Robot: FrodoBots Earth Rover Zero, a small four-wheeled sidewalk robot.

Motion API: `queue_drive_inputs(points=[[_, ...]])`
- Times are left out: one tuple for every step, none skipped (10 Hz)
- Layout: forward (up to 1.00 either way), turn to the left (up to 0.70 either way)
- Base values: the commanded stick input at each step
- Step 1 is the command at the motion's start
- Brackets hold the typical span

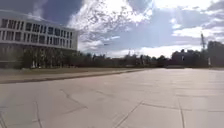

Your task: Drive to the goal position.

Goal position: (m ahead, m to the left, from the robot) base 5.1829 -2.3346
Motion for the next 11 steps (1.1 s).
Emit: queue_drive_inputs(points=[[0.70,-0.01],[0.70,-0.01],[0.70,-0.01],[0.70,-0.01],[0.70,-0.01],[0.70,-0.01],[0.70,-0.01],[0.67,-0.01],[0.54,-0.01],[0.44,-0.01],[0.51,-0.03]])
